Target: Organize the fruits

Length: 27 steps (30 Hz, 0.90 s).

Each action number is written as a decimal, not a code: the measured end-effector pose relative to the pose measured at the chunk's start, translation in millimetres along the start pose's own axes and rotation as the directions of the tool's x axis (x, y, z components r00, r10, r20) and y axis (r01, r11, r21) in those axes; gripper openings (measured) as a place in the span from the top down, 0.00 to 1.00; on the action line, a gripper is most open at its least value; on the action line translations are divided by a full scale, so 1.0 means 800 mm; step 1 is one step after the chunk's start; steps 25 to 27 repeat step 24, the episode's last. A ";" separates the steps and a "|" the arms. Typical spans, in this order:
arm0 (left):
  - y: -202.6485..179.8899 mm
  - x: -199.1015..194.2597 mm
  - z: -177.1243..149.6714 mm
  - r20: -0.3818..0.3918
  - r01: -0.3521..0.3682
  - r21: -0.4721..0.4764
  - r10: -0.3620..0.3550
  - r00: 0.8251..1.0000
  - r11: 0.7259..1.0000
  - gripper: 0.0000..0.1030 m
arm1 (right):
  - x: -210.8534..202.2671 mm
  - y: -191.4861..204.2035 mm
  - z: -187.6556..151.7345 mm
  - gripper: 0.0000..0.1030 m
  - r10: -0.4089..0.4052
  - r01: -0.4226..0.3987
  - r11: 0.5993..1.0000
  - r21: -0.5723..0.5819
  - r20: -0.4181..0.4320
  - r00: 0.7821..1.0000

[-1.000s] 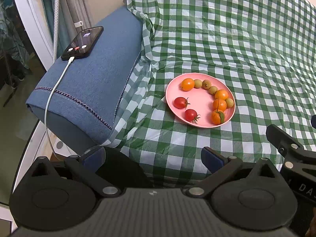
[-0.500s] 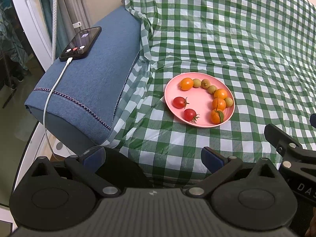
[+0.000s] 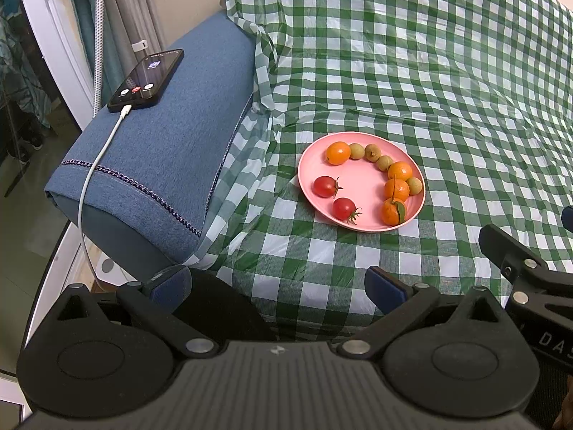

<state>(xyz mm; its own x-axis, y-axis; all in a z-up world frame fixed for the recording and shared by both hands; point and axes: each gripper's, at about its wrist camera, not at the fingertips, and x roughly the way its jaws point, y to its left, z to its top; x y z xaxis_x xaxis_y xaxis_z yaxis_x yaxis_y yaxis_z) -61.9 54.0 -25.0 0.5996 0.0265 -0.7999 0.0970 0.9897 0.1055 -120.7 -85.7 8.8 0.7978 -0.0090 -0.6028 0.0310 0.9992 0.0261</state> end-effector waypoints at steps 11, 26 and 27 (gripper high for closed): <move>0.001 0.001 0.001 -0.003 -0.001 0.000 0.001 1.000 1.000 0.00 | 0.001 0.000 -0.001 0.01 0.001 -0.001 1.000 -0.001 0.000 1.000; 0.000 0.003 0.000 0.008 -0.006 0.005 0.006 1.000 1.000 0.00 | 0.001 0.000 -0.001 0.01 0.002 -0.002 1.000 0.003 0.000 1.000; 0.000 0.003 0.000 0.008 -0.006 0.005 0.006 1.000 1.000 0.00 | 0.001 0.000 -0.001 0.01 0.002 -0.002 1.000 0.003 0.000 1.000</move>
